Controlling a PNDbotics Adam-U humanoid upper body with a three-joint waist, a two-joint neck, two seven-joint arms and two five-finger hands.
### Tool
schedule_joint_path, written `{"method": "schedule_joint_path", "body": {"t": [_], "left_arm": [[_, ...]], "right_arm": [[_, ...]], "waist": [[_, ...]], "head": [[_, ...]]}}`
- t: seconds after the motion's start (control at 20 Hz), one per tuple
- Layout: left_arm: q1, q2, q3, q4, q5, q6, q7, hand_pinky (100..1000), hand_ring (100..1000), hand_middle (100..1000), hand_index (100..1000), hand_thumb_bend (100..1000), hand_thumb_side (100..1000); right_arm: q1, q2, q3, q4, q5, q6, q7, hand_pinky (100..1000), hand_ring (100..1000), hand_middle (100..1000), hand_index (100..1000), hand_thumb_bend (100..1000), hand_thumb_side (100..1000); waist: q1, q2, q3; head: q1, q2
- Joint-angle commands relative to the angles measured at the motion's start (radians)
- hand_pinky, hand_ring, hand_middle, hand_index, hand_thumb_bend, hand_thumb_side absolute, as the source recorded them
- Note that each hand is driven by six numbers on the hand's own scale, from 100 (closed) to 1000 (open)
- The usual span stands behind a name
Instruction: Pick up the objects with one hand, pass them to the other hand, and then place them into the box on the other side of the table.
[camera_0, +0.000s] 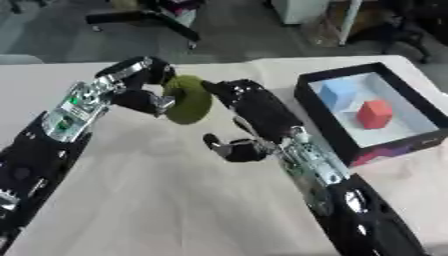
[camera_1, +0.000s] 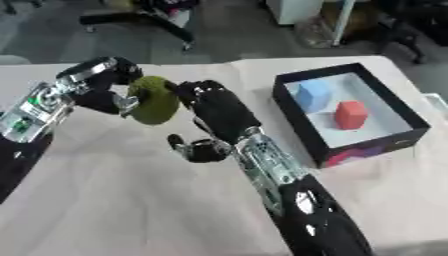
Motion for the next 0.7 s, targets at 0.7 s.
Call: {"method": "schedule_joint_path", "body": {"t": [0.7], "left_arm": [[-0.032,-0.018,-0.026,-0.039,0.058,0.044,-0.068,672,498,452,471,136,102]], "right_arm": [[-0.025,0.035,0.034,0.05,0.215,0.304,-0.213,734,718,666,829,329,420]], "waist": [[0.002,-0.023,0.004]], "head": [[-0.031,-0.001]]}}
